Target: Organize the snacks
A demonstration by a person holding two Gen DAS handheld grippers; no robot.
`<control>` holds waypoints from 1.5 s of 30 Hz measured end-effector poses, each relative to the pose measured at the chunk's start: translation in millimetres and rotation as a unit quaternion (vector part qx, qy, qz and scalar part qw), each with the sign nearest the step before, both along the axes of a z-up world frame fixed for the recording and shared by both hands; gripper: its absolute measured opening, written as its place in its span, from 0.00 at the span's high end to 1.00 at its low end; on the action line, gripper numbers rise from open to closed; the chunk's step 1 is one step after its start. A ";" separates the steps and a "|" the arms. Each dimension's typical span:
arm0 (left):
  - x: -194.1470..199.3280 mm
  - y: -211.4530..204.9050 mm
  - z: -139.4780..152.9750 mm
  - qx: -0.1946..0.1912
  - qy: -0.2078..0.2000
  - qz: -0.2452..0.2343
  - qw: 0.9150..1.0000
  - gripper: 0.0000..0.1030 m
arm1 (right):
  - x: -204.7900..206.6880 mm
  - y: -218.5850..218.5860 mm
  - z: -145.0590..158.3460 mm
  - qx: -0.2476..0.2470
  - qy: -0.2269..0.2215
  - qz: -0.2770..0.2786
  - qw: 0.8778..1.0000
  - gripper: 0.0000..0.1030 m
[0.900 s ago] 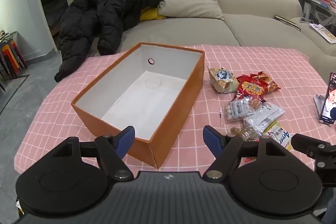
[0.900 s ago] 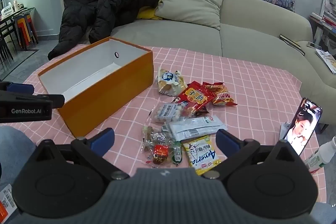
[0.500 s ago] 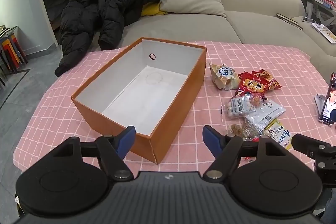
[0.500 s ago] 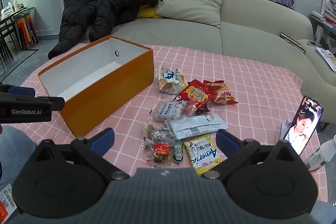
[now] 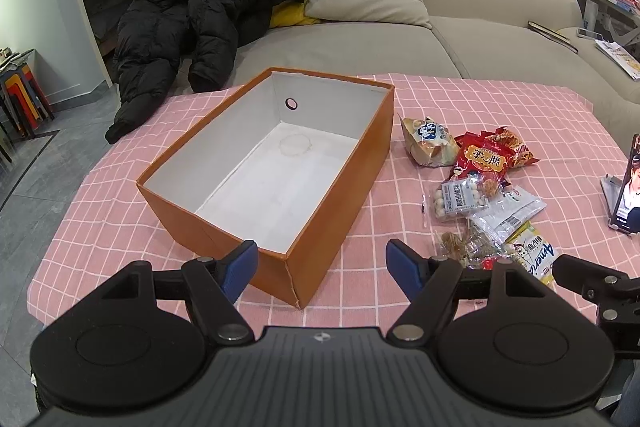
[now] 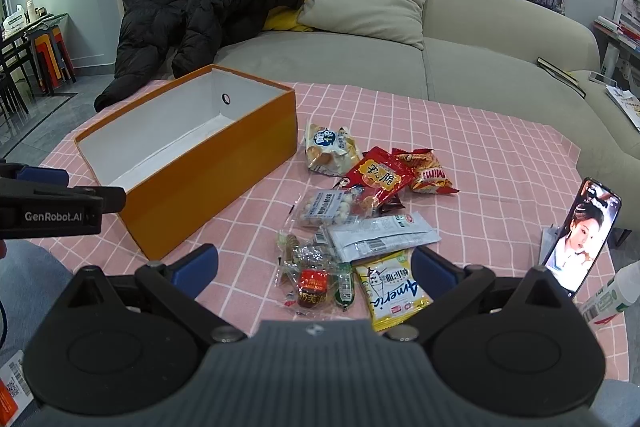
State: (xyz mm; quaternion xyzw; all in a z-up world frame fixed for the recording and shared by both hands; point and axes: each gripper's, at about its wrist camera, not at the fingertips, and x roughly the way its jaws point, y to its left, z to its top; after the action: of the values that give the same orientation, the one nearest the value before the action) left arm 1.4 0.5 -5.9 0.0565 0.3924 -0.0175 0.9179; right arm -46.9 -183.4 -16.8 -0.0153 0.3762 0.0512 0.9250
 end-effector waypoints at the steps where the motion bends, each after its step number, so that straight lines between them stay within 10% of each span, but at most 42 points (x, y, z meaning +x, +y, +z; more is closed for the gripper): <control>1: -0.1 -0.2 -0.3 0.000 0.000 0.000 1.000 0.17 | 0.0 -0.1 -0.3 0.000 0.000 0.000 1.000 0.04; 45: 3.0 -3.3 -7.9 0.012 0.032 0.003 0.999 0.17 | 5.0 7.0 -7.9 -0.031 0.031 0.001 0.999 0.04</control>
State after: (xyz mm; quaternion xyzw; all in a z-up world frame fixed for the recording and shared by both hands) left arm 4.4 -2.8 -13.8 0.0662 0.4220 -0.0121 0.9041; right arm -41.9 -176.4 -24.7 -0.0423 0.4058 0.0407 0.9121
